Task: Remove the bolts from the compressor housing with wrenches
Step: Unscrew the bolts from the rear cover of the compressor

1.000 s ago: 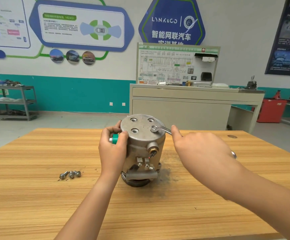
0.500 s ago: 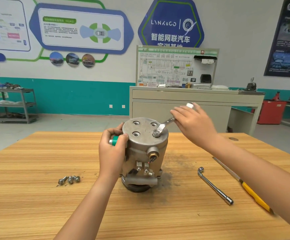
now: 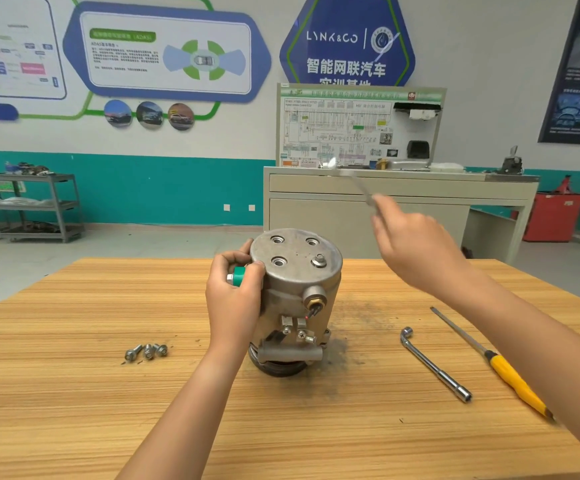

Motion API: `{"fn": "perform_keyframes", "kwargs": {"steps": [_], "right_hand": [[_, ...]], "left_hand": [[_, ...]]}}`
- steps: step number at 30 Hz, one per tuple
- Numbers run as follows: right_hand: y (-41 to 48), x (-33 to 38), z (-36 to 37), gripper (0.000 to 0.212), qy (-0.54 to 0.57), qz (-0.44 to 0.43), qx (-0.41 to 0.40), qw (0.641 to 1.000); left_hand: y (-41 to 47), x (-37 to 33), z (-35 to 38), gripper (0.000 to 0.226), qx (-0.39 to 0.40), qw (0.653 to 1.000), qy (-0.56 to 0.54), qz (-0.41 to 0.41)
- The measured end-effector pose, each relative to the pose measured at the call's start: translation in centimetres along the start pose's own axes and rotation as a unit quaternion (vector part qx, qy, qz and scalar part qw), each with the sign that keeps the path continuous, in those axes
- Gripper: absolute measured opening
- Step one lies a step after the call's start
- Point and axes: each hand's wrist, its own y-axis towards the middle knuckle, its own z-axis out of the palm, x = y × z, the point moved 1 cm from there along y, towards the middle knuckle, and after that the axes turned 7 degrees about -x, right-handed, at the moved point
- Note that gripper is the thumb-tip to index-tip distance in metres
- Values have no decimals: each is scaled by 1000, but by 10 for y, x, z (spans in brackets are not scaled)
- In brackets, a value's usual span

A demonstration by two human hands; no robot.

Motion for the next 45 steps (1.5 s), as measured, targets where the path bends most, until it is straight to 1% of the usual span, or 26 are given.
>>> {"fn": "perform_keyframes", "kwargs": {"steps": [3,5,11,14,18,25,27,29,32,37,42,45], "right_hand": [[-37,10,-16,34,-119,-46,120,985],[-50,18,-20,41,-162,-62,164,971],[-45,39,-32,60,-243,-84,183,949],[-40,54,-36,71,-273,-93,227,930],[-43,67,-34,74,-281,-87,270,917],[-35,57,-35,73,-269,-94,264,921],[-37,55,-36,75,-280,-97,257,920],[-38,52,-37,78,-293,-108,244,918],[-32,44,-41,75,-300,-127,218,920],[-36,43,-36,77,-254,-107,217,936],[-43,57,-30,72,-257,-82,219,938],[-39,35,-30,64,-252,-89,164,950]], "left_hand": [[-1,-1,1,17,-13,1000,4,1],[-1,-1,0,16,-14,1000,8,3],[0,2,-4,17,-15,1000,4,9],[-1,3,-3,18,-20,1000,5,11],[-2,3,-2,19,-20,1000,8,14],[-5,2,3,16,-11,999,26,22],[-6,2,3,17,-16,999,25,22],[-6,2,2,17,-20,999,21,22],[-5,3,0,16,-21,1000,11,16],[-4,5,-2,15,-25,999,11,24],[-4,4,0,14,-18,1000,7,14],[-2,3,-5,13,-16,1000,-5,8]]}}
